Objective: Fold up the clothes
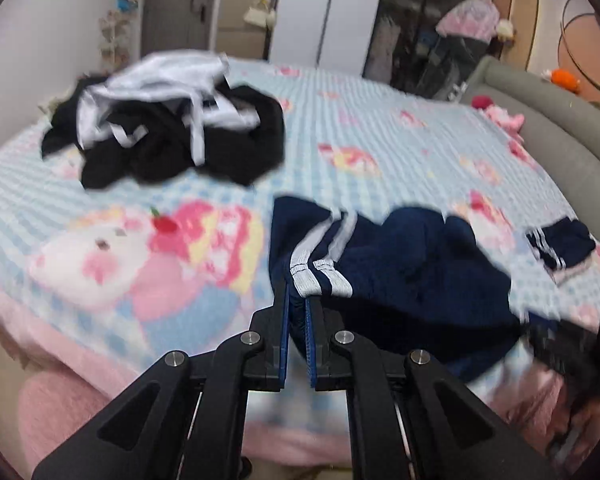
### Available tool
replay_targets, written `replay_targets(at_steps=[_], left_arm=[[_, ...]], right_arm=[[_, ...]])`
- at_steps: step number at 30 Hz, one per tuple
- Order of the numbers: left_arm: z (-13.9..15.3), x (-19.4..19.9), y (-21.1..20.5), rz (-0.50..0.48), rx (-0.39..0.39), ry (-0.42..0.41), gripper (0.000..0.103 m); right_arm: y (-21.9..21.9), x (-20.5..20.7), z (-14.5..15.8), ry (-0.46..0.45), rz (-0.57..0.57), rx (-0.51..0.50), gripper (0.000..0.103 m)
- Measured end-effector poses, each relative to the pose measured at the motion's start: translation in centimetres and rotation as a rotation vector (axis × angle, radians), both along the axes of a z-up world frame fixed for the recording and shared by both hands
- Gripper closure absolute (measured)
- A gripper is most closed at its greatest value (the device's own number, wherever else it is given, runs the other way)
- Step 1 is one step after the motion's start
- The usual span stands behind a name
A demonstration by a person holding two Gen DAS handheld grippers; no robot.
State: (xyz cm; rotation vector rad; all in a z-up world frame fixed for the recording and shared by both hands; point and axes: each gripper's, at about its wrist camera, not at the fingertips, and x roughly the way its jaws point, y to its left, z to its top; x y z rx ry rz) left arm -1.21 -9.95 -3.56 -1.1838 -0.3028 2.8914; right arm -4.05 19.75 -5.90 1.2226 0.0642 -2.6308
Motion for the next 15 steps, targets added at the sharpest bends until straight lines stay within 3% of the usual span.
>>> replay_targets(at_steps=[2, 5, 8, 11, 13, 15], left_arm=[[0.0, -1.3, 0.4, -0.017, -0.002, -0.018, 0.096], [2.7, -4.8, 1.5, -0.061, -0.030, 0.041, 0.096], [8.4, -8.3, 2.6, -0.092, -0.033, 0.161, 0.096], [15.2, -8.9, 3.7, -0.121, -0.024, 0.350, 0.096], [18.0, -7.8, 4.2, -0.132, -0.011, 0.440, 0.096], [18.3, -6.7, 4.5, -0.144, 0.011, 0.453, 0.096]], right_arm=[[0.0, -1.4, 1.6, 0.040, 0.003, 0.026, 0.086], [0.5, -4.2, 5.3, 0.116, -0.011, 0.051, 0.088], [1.1, -6.9, 9.2, 0.197, -0.026, 0.074, 0.089], [2.1, -7.4, 16.5, 0.374, -0.075, 0.076, 0.089], [2.6, -6.3, 15.9, 0.377, -0.089, 0.073, 0.089], [3.0, -5.1, 15.4, 0.380, -0.103, 0.070, 0.089]])
